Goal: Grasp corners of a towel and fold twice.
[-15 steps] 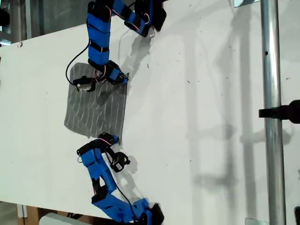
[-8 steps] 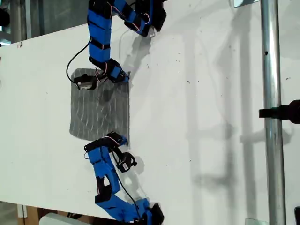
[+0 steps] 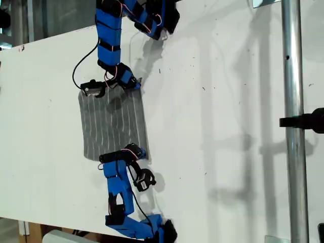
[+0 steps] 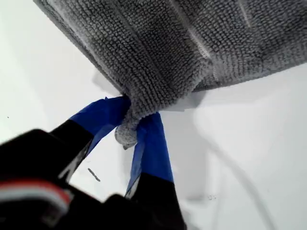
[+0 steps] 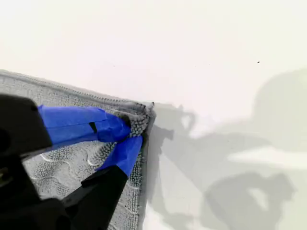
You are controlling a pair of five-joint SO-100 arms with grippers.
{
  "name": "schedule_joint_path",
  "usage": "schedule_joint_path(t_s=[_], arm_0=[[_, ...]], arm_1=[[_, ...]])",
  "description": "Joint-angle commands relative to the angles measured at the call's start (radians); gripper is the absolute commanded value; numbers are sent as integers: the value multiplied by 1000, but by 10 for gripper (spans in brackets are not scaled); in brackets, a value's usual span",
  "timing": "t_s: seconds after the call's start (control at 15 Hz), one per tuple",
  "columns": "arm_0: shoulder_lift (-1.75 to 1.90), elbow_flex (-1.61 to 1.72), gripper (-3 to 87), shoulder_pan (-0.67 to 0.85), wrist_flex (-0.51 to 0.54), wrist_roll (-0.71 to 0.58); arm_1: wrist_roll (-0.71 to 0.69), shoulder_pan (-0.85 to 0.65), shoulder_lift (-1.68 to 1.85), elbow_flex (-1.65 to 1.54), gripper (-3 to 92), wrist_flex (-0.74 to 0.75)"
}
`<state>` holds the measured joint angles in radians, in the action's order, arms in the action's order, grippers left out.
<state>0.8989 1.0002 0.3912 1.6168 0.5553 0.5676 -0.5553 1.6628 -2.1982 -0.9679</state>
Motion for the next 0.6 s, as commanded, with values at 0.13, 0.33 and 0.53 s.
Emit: schedule_joint_path(t_s=[0.13,0.33,0.53], arm_0=[[204,20,375,23,61,114],[296,-29,381,64,63,55],[149,-124,379,98,46,26]], arm_1=[[11,-11,61,-20,-2,6],[11,-14,63,-20,-2,12],[11,-15,63,-20,-2,12]])
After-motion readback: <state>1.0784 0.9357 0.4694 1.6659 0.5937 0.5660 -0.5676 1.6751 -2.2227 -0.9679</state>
